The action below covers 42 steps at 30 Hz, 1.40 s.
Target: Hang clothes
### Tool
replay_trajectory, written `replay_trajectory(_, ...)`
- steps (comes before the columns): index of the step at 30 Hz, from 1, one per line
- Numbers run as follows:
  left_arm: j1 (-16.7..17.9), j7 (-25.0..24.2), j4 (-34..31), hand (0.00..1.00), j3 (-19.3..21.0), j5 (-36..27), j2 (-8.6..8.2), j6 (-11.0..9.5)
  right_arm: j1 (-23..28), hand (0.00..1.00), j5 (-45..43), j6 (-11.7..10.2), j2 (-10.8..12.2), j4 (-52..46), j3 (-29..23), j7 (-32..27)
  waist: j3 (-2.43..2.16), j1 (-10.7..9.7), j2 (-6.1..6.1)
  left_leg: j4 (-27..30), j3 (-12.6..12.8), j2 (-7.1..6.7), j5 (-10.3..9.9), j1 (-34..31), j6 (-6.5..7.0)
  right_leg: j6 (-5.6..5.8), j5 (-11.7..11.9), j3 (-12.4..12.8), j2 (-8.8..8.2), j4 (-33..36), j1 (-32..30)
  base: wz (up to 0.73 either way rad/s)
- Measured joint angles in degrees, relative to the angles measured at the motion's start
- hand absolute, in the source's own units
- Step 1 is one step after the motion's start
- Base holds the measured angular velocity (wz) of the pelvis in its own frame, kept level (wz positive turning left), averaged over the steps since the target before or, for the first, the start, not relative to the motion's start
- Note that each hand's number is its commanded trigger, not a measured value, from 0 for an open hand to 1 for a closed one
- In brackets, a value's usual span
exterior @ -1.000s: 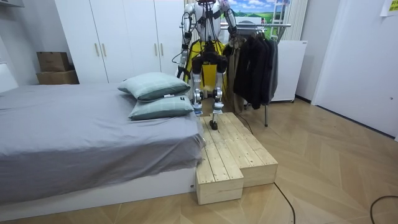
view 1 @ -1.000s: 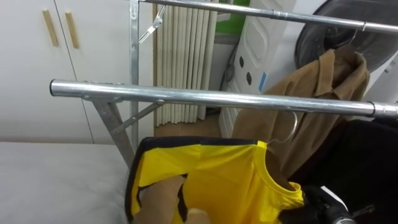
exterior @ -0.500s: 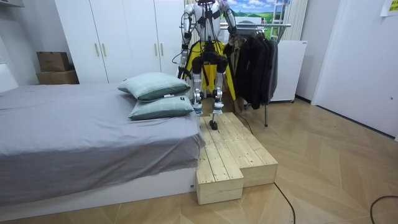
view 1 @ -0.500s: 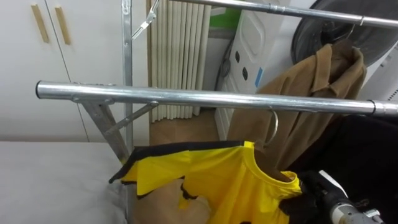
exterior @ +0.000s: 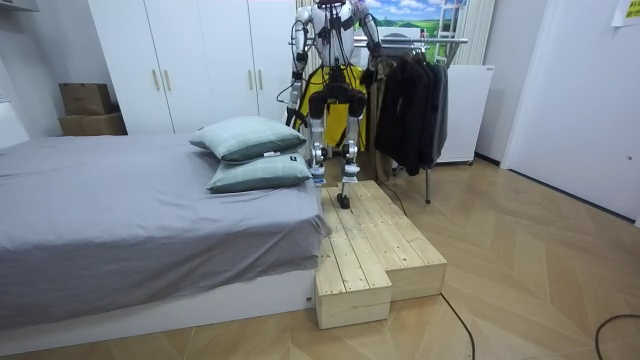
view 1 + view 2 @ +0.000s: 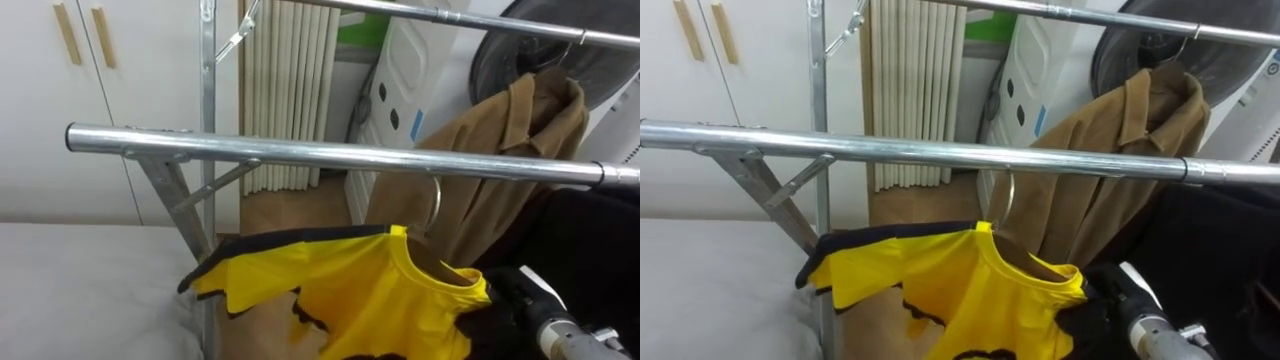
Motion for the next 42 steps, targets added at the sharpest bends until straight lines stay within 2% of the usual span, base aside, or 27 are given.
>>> replay_trajectory(10,-0.2,0.2,0.1,0.00,-0.1,0.0,-0.03,-0.2,-0.2,1.00,0.3,-0.1,0.0,2.2,0.1,0.2,0.19,1.4,0.54,0.0,0.2,0.11,0.0,0.7,0.00,-0.05,0.0,0.0,0.13,-0.2,0.8,-0.01)
replay_trajectory(36,0.0,-0.4,0.2,0.00,0.5,0.6,-0.02,-0.5,-0.8,1.00,0.8,-0.1,-0.3,1.2,0.0,-0.9,0.07,1.2,0.56,0.0,0.1,0.11,0.0,0.5,0.00,-0.07,0.0,-0.4,0.03,0.0,0.7,0.00)
replay_trajectory(42,-0.1,-0.3,0.8,0.00,0.4,0.6,0.02,-0.9,-0.8,1.00,0.7,0.0,-1.6,-0.1,0.0,-1.6,0.05,1.2,0.53,0.0,0.1,0.07,0.0,0.5,0.00,-0.07,0.0,-0.4,0.02,0.2,0.7,-0.01)
